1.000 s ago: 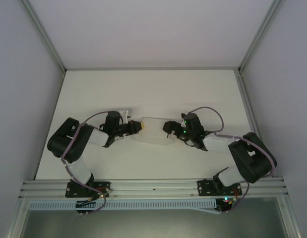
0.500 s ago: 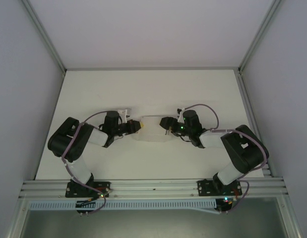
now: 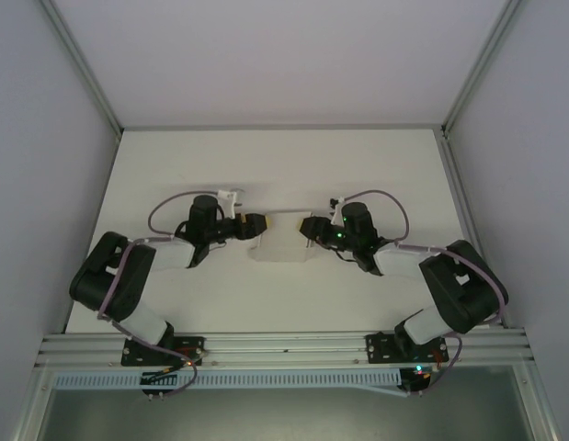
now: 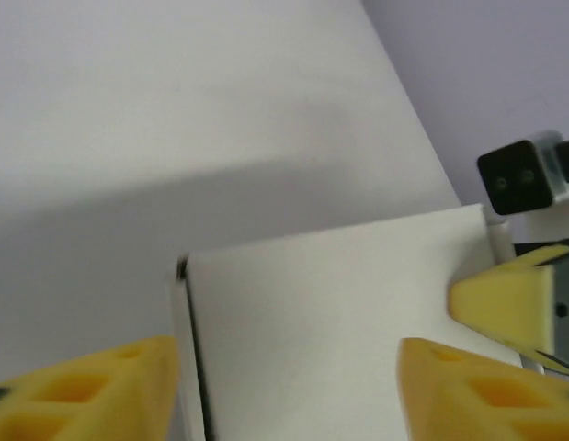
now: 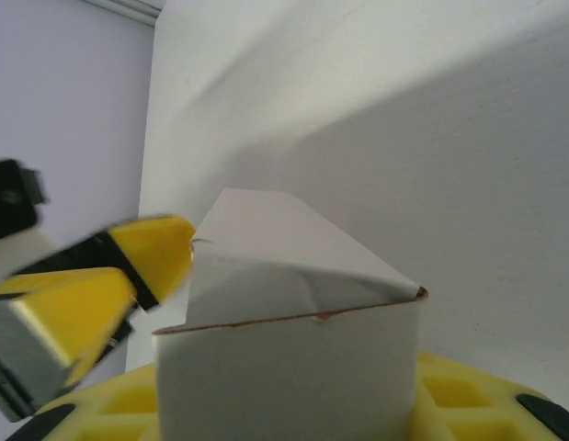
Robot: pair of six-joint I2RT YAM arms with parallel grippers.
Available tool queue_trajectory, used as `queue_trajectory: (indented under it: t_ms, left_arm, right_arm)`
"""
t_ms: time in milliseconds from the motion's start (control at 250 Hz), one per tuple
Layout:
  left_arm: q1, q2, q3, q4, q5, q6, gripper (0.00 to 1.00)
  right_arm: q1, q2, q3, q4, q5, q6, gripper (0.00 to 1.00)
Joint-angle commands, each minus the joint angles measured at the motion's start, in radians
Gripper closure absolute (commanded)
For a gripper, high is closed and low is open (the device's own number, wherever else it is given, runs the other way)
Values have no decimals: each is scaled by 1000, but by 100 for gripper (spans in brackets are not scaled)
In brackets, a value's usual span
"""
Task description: Assemble paper box
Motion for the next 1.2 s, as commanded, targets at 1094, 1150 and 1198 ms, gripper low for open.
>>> queue_trajectory:
  t_ms: [1094, 1150, 1198]
  left_arm:
    - [-525, -329, 311, -699, -785, 1187, 0]
    - [-532, -306, 307, -688, -834, 1206, 0]
    - [-533, -288, 302, -670, -865, 1222, 0]
  right_arm:
    - [-230, -159, 379, -590, -451, 402, 77]
    - [-231, -159, 384, -615, -459, 403, 77]
    - [-230, -162, 379, -622, -466, 410, 77]
